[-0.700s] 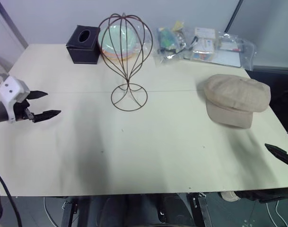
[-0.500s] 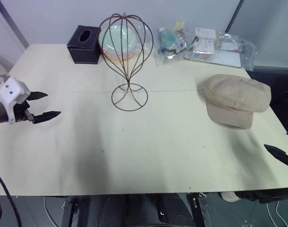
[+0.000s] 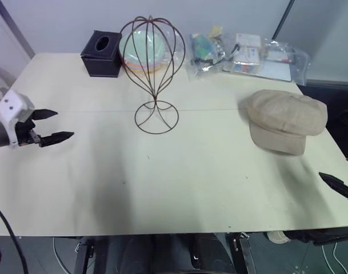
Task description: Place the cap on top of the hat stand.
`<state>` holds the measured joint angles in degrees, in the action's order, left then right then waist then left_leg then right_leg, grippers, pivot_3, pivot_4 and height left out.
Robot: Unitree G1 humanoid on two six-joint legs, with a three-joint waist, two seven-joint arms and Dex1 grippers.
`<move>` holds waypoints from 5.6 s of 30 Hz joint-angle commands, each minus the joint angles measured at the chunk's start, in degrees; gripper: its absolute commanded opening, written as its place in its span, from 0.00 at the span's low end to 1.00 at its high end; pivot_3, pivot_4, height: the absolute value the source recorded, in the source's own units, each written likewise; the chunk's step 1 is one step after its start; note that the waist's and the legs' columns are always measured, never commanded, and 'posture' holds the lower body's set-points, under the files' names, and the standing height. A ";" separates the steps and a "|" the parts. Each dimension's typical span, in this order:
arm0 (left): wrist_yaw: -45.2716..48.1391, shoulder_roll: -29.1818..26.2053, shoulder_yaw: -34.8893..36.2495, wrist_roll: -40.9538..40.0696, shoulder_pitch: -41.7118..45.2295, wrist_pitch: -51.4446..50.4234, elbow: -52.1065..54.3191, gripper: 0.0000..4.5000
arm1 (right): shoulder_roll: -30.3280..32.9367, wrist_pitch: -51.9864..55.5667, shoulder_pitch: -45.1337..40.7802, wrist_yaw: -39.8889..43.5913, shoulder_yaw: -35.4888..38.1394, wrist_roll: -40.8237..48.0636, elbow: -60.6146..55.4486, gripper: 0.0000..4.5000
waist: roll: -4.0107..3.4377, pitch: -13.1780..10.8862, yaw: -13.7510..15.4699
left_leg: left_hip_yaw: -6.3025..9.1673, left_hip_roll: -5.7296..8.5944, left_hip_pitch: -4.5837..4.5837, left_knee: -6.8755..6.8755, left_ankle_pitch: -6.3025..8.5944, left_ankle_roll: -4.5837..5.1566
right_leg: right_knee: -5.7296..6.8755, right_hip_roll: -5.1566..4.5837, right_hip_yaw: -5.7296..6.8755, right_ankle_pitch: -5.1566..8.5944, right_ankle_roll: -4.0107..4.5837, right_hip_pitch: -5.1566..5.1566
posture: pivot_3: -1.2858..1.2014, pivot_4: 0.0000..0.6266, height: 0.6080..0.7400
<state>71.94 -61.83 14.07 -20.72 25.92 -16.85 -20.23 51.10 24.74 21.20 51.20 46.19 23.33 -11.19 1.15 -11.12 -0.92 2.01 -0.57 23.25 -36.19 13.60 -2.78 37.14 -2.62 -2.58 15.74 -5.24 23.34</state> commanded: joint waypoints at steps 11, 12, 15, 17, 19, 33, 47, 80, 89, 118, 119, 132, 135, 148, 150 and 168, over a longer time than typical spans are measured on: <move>-7.73 9.05 -0.50 -23.29 -6.71 -25.77 40.36 1.00 | 2.89 -9.17 -6.78 -18.57 -17.14 -26.71 -7.37 0.99 | -0.01 0.02 0.04 | -0.07 0.01 -0.08 -0.07 0.00 0.00 | 0.13 0.06 -0.16 -0.01 -0.01 -0.01 | 0.52 0.24 1.00; -8.18 9.54 -1.07 -23.61 -6.13 -26.32 40.74 1.00 | 2.74 -9.74 -6.91 -19.60 -18.97 -28.78 -7.68 0.99 | 0.01 0.03 0.12 | -0.06 0.02 -0.08 -0.08 0.00 0.00 | 0.13 0.06 -0.17 -0.01 -0.01 -0.02 | 0.52 0.24 1.00; -9.55 10.96 -3.67 -23.10 -3.85 -26.75 40.88 1.00 | 1.68 -11.03 -8.34 -23.04 -25.20 -34.98 -7.93 0.99 | 0.00 0.04 0.07 | -0.06 0.08 -0.10 -0.09 -0.01 0.00 | 0.14 0.06 -0.19 -0.01 -0.01 -0.02 | 0.52 0.24 1.00; -9.86 11.48 -4.89 -22.71 -2.85 -26.60 40.72 1.00 | 0.78 -11.12 -9.72 -25.01 -28.59 -38.06 -7.46 0.99 | 0.00 0.05 -0.01 | -0.06 0.08 -0.10 -0.10 -0.01 0.00 | 0.15 0.07 -0.19 -0.01 -0.01 -0.02 | 0.52 0.24 1.00; -10.09 12.10 -5.90 -22.56 -1.66 -26.35 40.44 1.00 | 0.21 -11.83 -10.58 -26.79 -33.00 -42.20 -6.18 0.99 | 0.00 0.05 -0.08 | -0.07 0.08 -0.10 -0.10 -0.01 0.00 | 0.16 0.07 -0.20 -0.01 -0.01 -0.01 | 0.52 0.24 1.00; -11.21 13.16 -7.25 -23.39 3.57 -27.07 38.94 1.00 | -4.28 -14.35 -27.09 -45.35 -48.94 -60.87 18.90 0.99 | 0.19 0.16 -0.08 | -0.10 0.12 -0.17 -0.28 -0.01 0.00 | 0.21 0.06 -0.25 -0.02 0.02 -0.15 | 0.52 0.24 1.00; -12.07 13.21 -6.15 -24.03 4.58 -27.95 38.73 1.00 | -6.64 -15.57 -30.63 -44.43 -50.74 -60.54 20.75 0.01 | 0.52 0.35 -0.38 | -0.09 0.08 -0.46 -0.32 0.00 0.01 | 0.24 0.10 -0.25 -0.07 0.00 -0.42 | 0.52 0.24 1.00; -32.94 8.91 35.63 -39.38 -15.88 -33.27 43.31 1.00 | -21.47 -42.85 -69.52 -35.87 -61.56 -53.88 9.69 0.01 | 0.47 0.19 -1.32 | -0.08 0.00 -0.16 -0.02 0.00 -0.01 | 0.36 -0.12 -0.25 -0.09 -0.01 0.08 | 0.52 0.24 1.00; -32.61 8.51 30.87 -38.20 -15.33 -31.15 43.16 1.00 | -25.33 -43.51 -71.02 -36.51 -64.71 -58.58 16.12 0.01 | 0.46 0.19 -2.23 | -0.15 -0.10 -0.39 0.08 -0.02 -0.04 | 0.51 0.14 -0.27 -0.13 0.08 0.08 | 0.52 0.24 1.00; -26.54 1.51 -9.98 2.14 -4.10 -0.52 51.73 1.00 | 1.16 -22.79 -41.86 -3.65 -36.72 -6.38 -8.33 1.00 | 0.38 0.10 -1.31 | -0.19 -0.03 -0.41 0.04 -0.01 -0.02 | 0.34 0.12 -0.32 -0.12 0.07 -0.12 | 0.52 0.24 1.00; -26.29 1.86 -11.16 3.95 -3.84 1.19 51.36 1.00 | 1.76 -20.01 -42.30 -3.20 -35.61 -3.95 -8.54 1.00 | 0.38 0.10 -1.27 | -0.20 -0.03 -0.41 0.00 -0.01 -0.01 | 0.30 0.10 -0.32 -0.11 0.09 -0.16 | 0.52 0.24 1.00; -42.16 19.92 -29.45 42.95 10.25 24.71 35.33 1.00 | 10.86 25.18 -53.55 -0.54 -21.62 41.10 -7.62 1.00 | 0.30 0.05 -0.39 | -0.23 -0.05 -0.43 -0.02 0.02 0.05 | 0.12 0.14 -0.32 -0.14 0.03 -0.27 | 0.52 0.24 1.00; -45.92 23.01 -32.43 50.28 13.60 28.95 31.02 1.00 | 11.28 26.51 -54.01 -1.08 -21.50 41.59 -7.35 1.00 | 0.30 0.06 0.13 | -0.28 -0.04 -0.41 -0.04 0.03 0.06 | 0.09 0.13 -0.34 -0.16 -0.01 -0.25 | 0.52 0.24 1.00; -49.89 31.13 -34.89 61.77 16.53 31.38 27.86 1.00 | 11.31 26.26 -53.61 -0.62 -23.00 38.37 -8.55 1.00 | 0.28 0.06 0.29 | -0.22 -0.02 0.13 -0.58 0.17 0.33 | 0.15 0.10 -0.32 -0.34 -0.31 0.06 | 0.52 0.24 1.00; -49.65 30.61 -34.12 60.79 15.52 32.16 28.42 0.88 | 11.17 25.99 -53.41 -0.29 -23.20 37.71 -8.59 1.00 | 0.28 0.06 0.31 | -0.22 -0.03 0.15 -0.62 0.18 0.34 | 0.15 0.10 -0.32 -0.34 -0.31 0.05 | 0.52 0.24 1.00; -56.79 25.84 -22.53 53.00 10.33 41.85 29.87 0.01 | 8.67 22.30 -54.41 2.47 -27.53 30.76 -5.83 1.00 | 0.24 0.08 0.24 | -0.24 -0.14 0.15 -0.79 0.23 0.42 | 0.20 0.09 -0.32 -0.35 -0.32 0.01 | 0.52 0.24 1.00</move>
<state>17.42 -35.53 -11.46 34.76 35.85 22.56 8.94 59.62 48.46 -32.02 53.12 17.98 54.64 -17.02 1.39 -11.04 -0.68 1.77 -0.71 23.41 -36.98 13.83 -2.36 37.33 -2.55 -2.90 15.39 -5.57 23.35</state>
